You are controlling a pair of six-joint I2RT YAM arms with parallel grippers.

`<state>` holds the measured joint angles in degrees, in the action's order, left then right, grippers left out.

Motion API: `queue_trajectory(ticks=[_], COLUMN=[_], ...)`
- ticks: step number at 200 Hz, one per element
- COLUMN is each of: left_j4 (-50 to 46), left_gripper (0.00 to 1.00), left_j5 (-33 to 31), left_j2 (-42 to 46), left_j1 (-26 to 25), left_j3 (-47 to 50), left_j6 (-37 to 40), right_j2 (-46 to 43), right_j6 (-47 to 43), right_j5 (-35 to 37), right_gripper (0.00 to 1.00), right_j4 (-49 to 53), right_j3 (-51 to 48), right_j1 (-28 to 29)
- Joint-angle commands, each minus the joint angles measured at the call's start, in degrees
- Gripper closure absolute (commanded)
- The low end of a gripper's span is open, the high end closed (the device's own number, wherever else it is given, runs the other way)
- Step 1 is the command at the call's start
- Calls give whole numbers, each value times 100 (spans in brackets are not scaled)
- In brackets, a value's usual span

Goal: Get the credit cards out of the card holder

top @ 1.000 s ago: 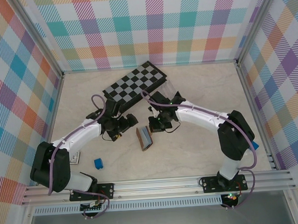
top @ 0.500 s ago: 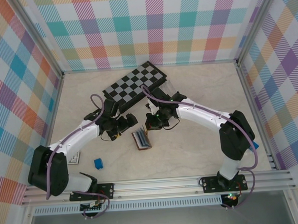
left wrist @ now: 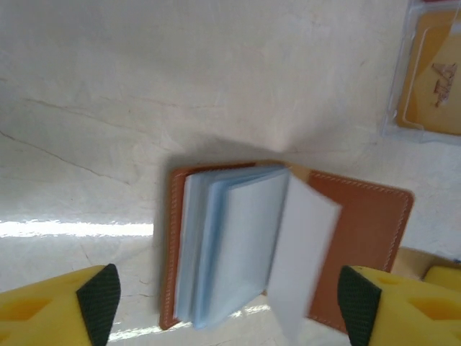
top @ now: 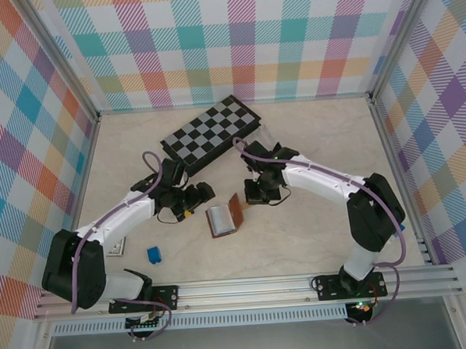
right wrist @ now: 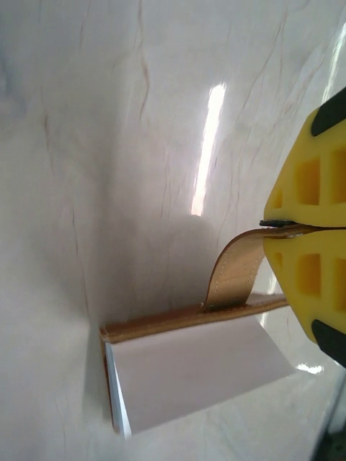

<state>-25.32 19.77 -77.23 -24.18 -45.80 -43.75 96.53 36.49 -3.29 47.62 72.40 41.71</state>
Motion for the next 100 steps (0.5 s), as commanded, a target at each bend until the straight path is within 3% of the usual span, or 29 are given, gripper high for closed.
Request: queue_trajectory(ticks=[1, 28, 100], left_j4=[484, 698, 889], left_gripper=[32, 44, 52], left_j5=[578, 755, 1020], left_j2=[55, -130, -876], left_j1=[8, -161, -549], left_j3=[232, 255, -135], left_j6=[-133, -231, -267], right_j2=[-205, -157, 25], right_j6=[61, 101, 125], right_j5=[336, 297, 221], right_gripper=[95, 95, 95], right_j4=[293, 160, -156], right_j3=[-255, -541, -807], right_j1=[-105, -173, -173])
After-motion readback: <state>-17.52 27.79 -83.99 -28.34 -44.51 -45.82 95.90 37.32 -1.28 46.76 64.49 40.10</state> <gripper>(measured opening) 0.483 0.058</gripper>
